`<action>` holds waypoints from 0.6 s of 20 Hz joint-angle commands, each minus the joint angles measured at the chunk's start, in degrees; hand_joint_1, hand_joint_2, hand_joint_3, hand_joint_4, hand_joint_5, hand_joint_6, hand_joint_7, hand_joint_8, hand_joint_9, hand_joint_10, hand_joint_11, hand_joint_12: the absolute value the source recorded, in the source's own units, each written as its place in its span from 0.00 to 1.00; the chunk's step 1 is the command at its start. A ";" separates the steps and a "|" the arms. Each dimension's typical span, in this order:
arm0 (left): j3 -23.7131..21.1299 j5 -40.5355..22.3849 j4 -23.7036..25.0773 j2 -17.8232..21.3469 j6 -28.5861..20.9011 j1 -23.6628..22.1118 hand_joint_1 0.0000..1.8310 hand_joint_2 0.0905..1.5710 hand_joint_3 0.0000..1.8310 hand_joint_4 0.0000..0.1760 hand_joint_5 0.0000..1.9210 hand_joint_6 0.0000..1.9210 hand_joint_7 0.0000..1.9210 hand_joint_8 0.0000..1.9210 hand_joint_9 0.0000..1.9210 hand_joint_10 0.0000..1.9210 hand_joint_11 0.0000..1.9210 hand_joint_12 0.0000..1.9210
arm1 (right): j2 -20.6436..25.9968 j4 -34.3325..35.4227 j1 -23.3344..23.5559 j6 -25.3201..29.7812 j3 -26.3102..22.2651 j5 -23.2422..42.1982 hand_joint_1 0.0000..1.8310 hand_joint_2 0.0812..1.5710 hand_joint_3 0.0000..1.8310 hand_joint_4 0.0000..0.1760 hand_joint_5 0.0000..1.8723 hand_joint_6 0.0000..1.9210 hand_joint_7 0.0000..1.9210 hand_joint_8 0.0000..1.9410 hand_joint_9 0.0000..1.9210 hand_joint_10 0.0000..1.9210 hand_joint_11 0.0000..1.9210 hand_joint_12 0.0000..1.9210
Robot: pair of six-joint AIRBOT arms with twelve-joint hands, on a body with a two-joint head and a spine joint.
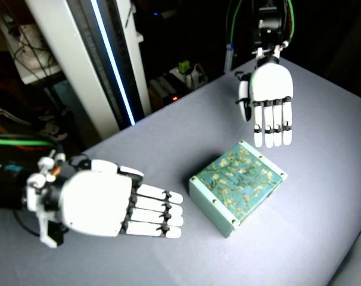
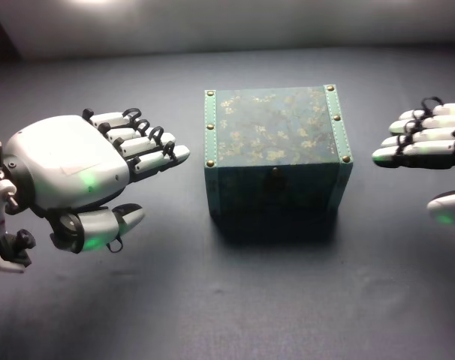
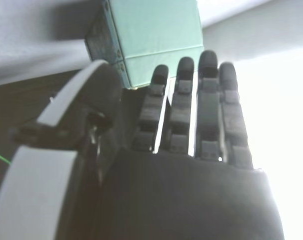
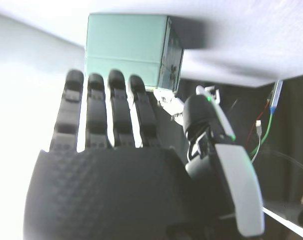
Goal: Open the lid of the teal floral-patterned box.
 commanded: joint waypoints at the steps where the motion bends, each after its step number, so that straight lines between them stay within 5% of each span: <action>1: 0.47 -5.50 -0.21 -0.20 0.12 -0.93 0.00 1.00 0.07 0.00 0.00 0.00 0.00 0.00 0.02 0.00 0.00 0.13 | 0.11 2.01 0.96 0.19 0.44 3.86 0.00 0.97 0.00 0.00 0.10 0.00 0.09 0.00 0.04 0.00 0.01 0.07; 4: 0.93 -4.40 0.03 -1.16 0.13 -1.02 0.00 1.00 0.04 0.00 0.00 0.00 0.00 0.00 0.02 0.00 0.00 0.05 | -1.26 0.70 1.79 0.19 1.20 2.37 0.00 0.97 0.00 0.00 0.07 0.00 0.07 0.00 0.04 0.00 0.01 0.07; 8: 1.96 -3.27 0.50 -3.07 0.13 -1.52 0.01 1.00 0.14 0.00 0.04 0.00 0.03 0.00 0.03 0.00 0.00 0.10 | -1.90 0.59 1.86 0.19 1.71 1.70 0.00 0.97 0.00 0.00 0.04 0.00 0.03 0.00 0.00 0.00 0.00 0.01; 10: 2.29 -2.51 1.26 -3.82 0.13 -2.00 0.13 1.00 0.14 0.00 0.05 0.00 0.04 0.00 0.06 0.00 0.00 0.15 | -2.07 0.56 1.86 0.19 1.82 1.51 0.00 0.97 0.00 0.00 0.04 0.00 0.03 0.00 0.00 0.00 0.00 0.00; 12: 2.39 -2.37 1.48 -4.25 0.14 -2.02 0.15 1.00 0.11 0.00 0.03 0.00 0.02 0.00 0.05 0.00 0.00 0.11 | -2.58 0.48 1.87 0.19 2.10 1.10 0.00 0.97 0.00 0.00 0.04 0.00 0.02 0.00 0.00 0.00 0.00 0.00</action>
